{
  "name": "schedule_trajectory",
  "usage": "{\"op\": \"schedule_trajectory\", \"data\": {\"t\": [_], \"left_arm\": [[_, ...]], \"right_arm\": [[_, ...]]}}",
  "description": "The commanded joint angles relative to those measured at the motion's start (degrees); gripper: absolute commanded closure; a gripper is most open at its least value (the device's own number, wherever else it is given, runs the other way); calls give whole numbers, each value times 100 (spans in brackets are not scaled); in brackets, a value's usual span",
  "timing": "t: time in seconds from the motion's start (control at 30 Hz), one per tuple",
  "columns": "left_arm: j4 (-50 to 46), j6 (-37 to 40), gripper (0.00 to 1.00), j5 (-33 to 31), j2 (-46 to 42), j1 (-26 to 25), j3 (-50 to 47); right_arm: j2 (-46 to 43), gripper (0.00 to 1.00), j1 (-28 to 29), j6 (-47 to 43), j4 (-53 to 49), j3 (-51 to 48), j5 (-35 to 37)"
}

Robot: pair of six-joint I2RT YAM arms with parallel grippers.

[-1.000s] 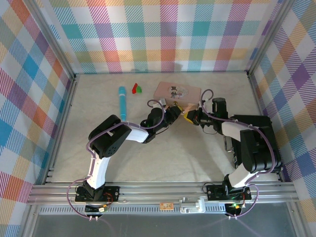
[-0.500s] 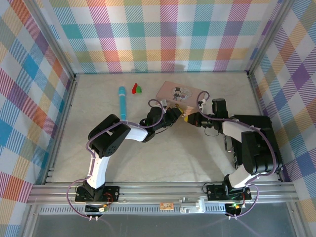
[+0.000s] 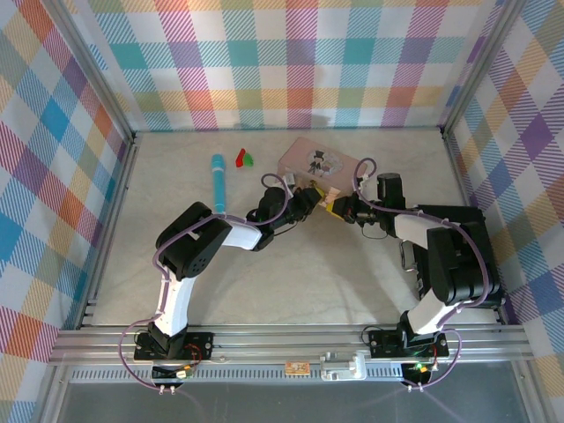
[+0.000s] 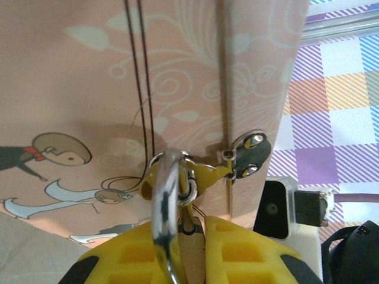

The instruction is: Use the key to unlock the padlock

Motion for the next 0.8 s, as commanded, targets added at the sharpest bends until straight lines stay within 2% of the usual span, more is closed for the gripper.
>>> {"op": "schedule_trajectory", "data": {"t": [0.0, 0.13, 0.23, 0.77], "left_arm": [[594, 125, 100, 1144, -111, -305, -128], [539, 292, 100, 480, -95, -139, -243], [658, 314, 100, 222, 8, -57, -161], [605, 338, 100, 37, 101, 93, -122]], "right_arm": [[-110, 100, 78, 403, 831, 238, -223], [-199, 100, -49, 279, 613, 28, -350], [-148, 100, -173, 492, 806, -216, -541], [-545, 100, -356, 1318, 974, -813, -543]]}}
